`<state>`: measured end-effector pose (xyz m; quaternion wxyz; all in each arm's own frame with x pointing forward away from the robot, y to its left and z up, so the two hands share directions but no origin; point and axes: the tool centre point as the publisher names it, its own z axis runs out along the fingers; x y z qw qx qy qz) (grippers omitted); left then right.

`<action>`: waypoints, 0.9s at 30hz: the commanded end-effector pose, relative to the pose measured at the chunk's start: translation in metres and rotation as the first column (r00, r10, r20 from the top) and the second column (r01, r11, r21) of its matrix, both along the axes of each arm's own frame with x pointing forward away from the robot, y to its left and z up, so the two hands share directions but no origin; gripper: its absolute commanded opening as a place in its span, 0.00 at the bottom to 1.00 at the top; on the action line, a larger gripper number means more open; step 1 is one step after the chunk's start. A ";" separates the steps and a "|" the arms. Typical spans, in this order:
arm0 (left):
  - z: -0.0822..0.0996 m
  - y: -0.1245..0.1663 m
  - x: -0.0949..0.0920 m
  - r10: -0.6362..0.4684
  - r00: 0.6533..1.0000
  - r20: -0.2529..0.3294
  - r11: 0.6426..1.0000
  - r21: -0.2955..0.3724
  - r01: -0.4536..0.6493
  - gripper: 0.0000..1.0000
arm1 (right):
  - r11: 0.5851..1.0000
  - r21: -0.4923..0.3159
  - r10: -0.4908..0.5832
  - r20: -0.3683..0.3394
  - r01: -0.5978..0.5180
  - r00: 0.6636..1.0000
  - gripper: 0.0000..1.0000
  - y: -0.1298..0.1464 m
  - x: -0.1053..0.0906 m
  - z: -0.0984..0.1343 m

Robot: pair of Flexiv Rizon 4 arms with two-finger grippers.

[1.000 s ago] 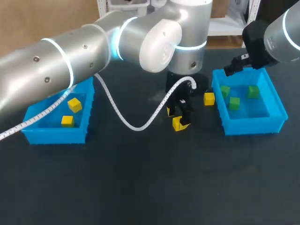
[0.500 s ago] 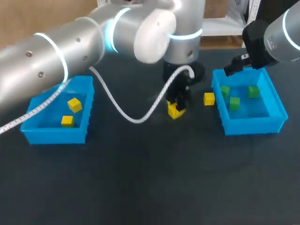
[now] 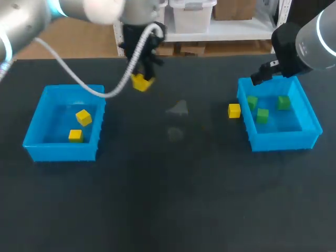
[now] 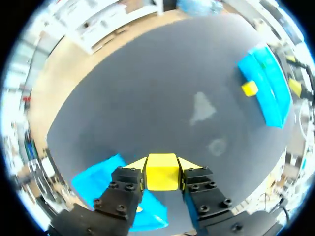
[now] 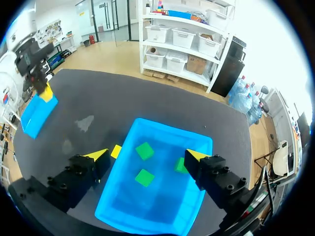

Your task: Put the green cubes in the right bin and the yellow cubes in the left bin.

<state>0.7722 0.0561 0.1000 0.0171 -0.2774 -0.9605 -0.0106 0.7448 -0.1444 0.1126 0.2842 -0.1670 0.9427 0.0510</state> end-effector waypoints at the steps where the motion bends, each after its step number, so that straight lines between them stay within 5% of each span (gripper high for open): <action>1: 0.019 0.077 -0.038 0.204 0.966 0.156 0.978 -0.083 -0.193 0.00 | 1.000 -0.001 -0.006 0.010 0.006 1.000 1.00 0.000 -0.003 -0.001; 8: 0.016 0.129 -0.062 0.335 0.929 0.154 0.942 -0.066 -0.329 0.00 | 1.000 -0.001 -0.006 0.010 0.006 1.000 1.00 0.000 -0.003 -0.001; 17: -0.017 0.147 -0.103 0.421 0.904 0.072 0.907 -0.053 -0.418 0.00 | 1.000 -0.001 -0.006 0.010 0.006 1.000 1.00 0.000 -0.003 -0.001; 24: -0.034 0.154 -0.115 0.436 0.900 0.022 0.899 -0.040 -0.435 0.00 | 1.000 -0.001 -0.006 0.010 0.006 1.000 1.00 0.000 -0.003 -0.001; 25: -0.034 0.155 -0.115 0.435 0.900 0.024 0.900 -0.034 -0.434 0.36 | 1.000 -0.001 -0.006 0.010 0.006 1.000 1.00 0.000 -0.003 -0.001; 26: -0.034 0.156 -0.115 0.433 0.901 0.023 0.901 -0.033 -0.432 0.96 | 1.000 -0.001 -0.006 0.010 0.006 1.000 1.00 0.000 -0.003 -0.001; 27: -0.033 0.156 -0.114 0.430 0.902 0.022 0.902 -0.032 -0.430 1.00 | 1.000 -0.001 -0.006 0.010 0.006 1.000 1.00 0.000 -0.003 -0.001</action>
